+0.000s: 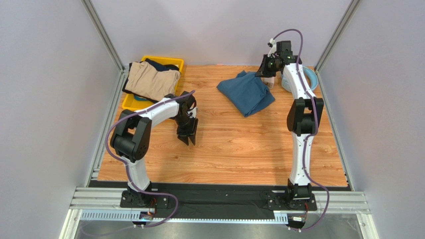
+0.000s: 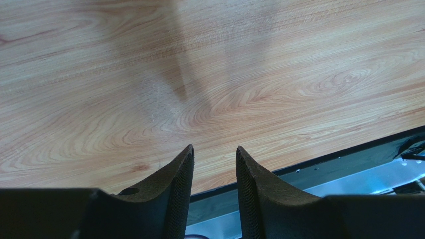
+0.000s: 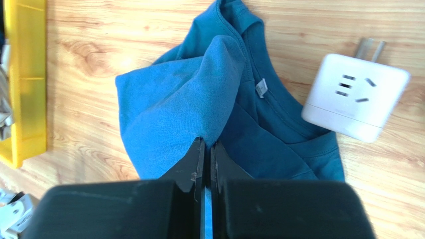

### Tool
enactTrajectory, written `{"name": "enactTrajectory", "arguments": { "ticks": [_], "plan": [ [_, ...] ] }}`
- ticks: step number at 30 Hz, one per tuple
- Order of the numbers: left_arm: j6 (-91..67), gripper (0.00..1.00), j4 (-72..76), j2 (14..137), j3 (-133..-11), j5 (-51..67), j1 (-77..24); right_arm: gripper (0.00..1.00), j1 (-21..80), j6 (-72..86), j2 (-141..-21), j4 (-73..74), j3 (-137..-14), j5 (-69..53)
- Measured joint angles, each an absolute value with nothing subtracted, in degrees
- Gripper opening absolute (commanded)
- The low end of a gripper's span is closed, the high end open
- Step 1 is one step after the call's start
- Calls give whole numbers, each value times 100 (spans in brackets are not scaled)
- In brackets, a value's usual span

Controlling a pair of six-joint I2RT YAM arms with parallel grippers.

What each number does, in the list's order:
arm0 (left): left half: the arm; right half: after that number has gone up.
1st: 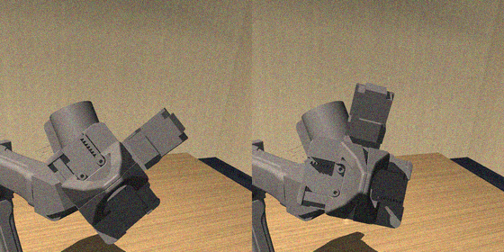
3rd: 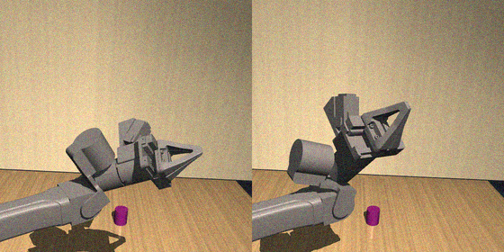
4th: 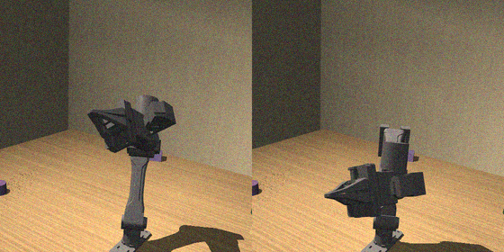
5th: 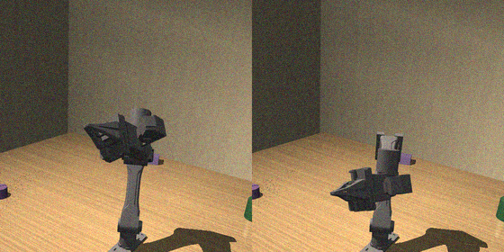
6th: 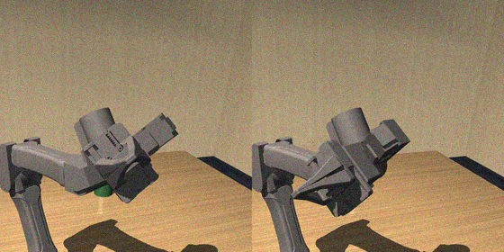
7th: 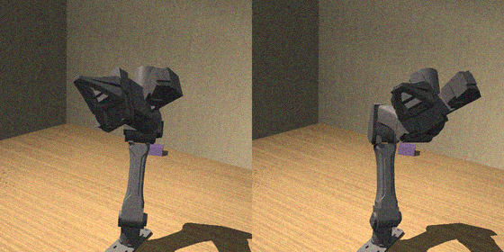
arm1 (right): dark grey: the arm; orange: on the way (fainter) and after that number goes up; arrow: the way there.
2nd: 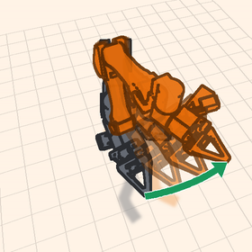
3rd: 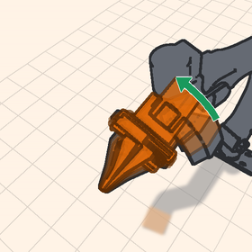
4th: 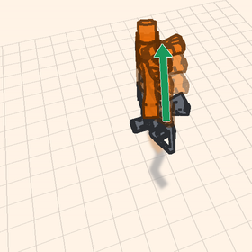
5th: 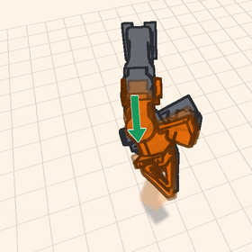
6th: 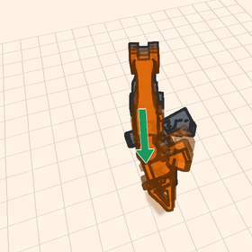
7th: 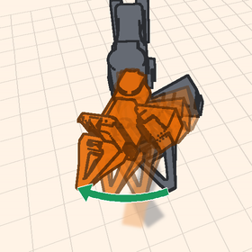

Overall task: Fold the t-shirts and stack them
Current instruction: Fold the tshirt

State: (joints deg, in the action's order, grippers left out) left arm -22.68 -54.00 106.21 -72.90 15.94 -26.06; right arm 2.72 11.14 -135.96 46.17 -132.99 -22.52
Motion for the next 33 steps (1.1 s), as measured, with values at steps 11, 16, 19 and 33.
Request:
{"name": "enactTrajectory", "arguments": {
  "ticks": [11, 16, 19, 33],
  "plan": [
    [-2281, 43, -5406, 10621, -7290, 1594, -2624, 38, 86, 1232, -13708, 4657, -13266, -2032],
    [-2281, 43, -5470, 10621, -7424, 1594, -2624, 38, 56, 1219, -13714, 4866, -13196, -1699],
    [-2279, 43, -5478, 10621, -7577, 1594, -2624, 38, 56, 1214, -13681, 4923, -12973, -1658],
    [-2309, 43, -5470, 10871, -8962, 1444, -2622, 38, 370, 1431, -13152, 4757, -12792, -2661]
  ]
}}
